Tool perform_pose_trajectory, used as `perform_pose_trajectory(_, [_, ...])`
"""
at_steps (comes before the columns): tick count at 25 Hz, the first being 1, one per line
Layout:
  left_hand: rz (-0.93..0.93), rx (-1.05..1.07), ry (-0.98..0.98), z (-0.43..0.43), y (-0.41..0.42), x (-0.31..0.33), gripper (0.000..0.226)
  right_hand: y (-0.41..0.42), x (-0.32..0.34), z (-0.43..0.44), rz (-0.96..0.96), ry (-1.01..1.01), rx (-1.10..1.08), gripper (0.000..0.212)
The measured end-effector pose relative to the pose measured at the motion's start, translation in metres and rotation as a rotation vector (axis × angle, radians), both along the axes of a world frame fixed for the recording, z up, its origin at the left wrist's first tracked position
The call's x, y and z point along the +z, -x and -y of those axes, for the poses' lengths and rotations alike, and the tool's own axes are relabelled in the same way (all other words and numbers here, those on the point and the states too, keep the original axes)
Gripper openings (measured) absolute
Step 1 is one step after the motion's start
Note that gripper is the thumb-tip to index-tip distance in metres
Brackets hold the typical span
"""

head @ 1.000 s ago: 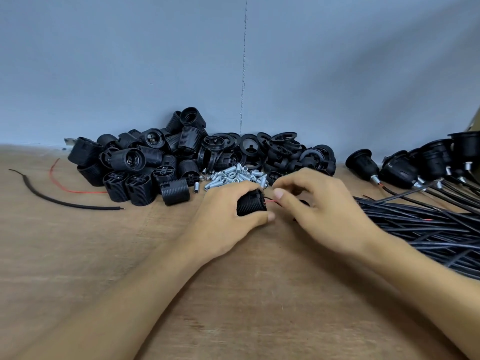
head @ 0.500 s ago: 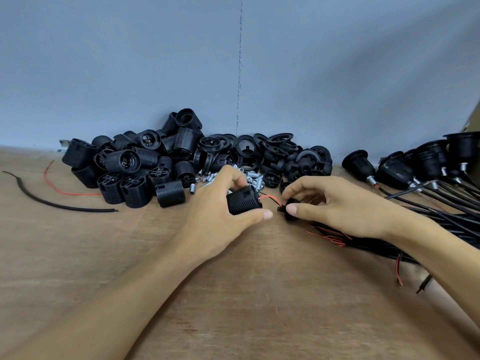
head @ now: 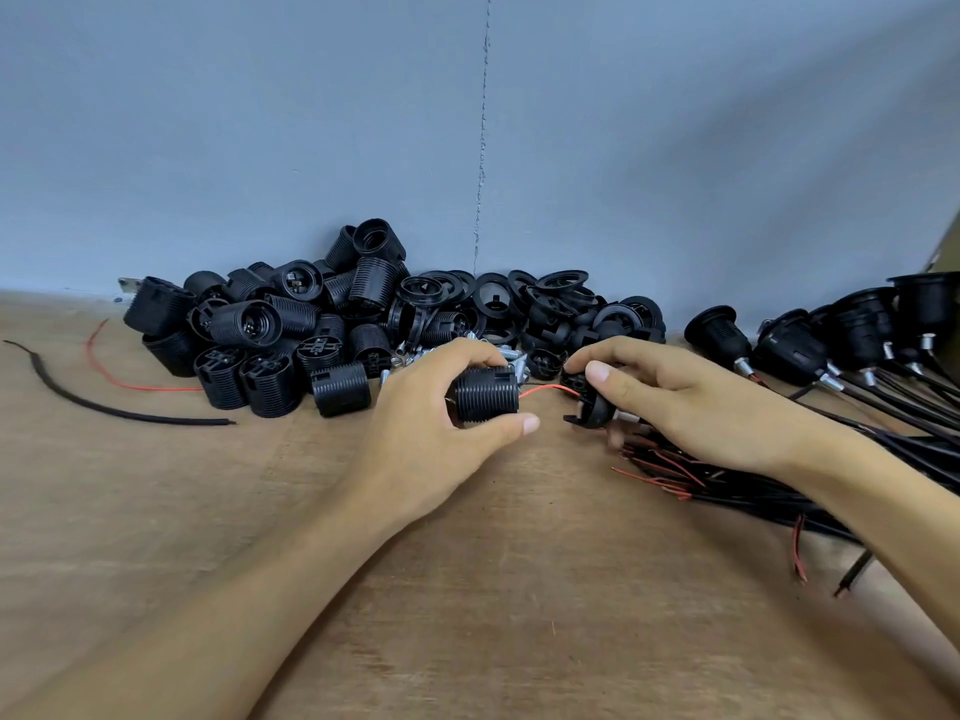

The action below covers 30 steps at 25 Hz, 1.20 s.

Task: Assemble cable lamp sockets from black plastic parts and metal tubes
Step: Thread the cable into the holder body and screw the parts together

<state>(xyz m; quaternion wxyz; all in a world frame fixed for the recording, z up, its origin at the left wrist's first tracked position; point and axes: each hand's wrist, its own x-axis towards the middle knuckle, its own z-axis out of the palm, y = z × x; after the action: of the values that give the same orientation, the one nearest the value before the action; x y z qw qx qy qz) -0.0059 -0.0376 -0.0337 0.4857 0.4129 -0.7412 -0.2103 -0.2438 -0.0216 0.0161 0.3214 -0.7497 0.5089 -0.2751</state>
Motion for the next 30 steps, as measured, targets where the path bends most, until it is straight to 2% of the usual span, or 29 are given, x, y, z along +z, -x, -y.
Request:
perform_pose_trajectory(8, [0.014,-0.085,-0.086,-0.011,0.009,0.006,0.039,-0.010,0.005,-0.008,-0.093,0.048,0.052,0.026])
perform_pose_trajectory(11, [-0.028,-0.178,-0.125,-0.015,0.015,0.005,0.035,-0.012,0.005,-0.007,-0.079,-0.011,0.083,0.034])
perform_pose_trajectory(14, [-0.055,-0.244,-0.192,-0.016,0.016,0.006,0.030,-0.009,0.008,-0.008,-0.009,-0.137,0.125,0.045])
perform_pose_trajectory(18, [0.005,-0.306,-0.268,-0.017,0.016,0.008,0.027,-0.010,0.010,-0.008,0.034,-0.158,0.141,0.045])
perform_pose_trajectory(24, [0.110,-0.239,-0.233,-0.023,0.022,0.009,0.052,-0.014,0.010,-0.012,0.155,-0.230,0.103,0.047])
perform_pose_trajectory(27, [0.097,-0.177,-0.149,-0.022,0.021,0.011,0.041,-0.017,0.009,-0.012,0.268,-0.314,0.099,0.044])
perform_pose_trajectory(30, [0.071,-0.174,-0.147,-0.022,0.020,0.010,0.037,-0.013,0.012,-0.012,0.378,-0.421,0.086,0.041])
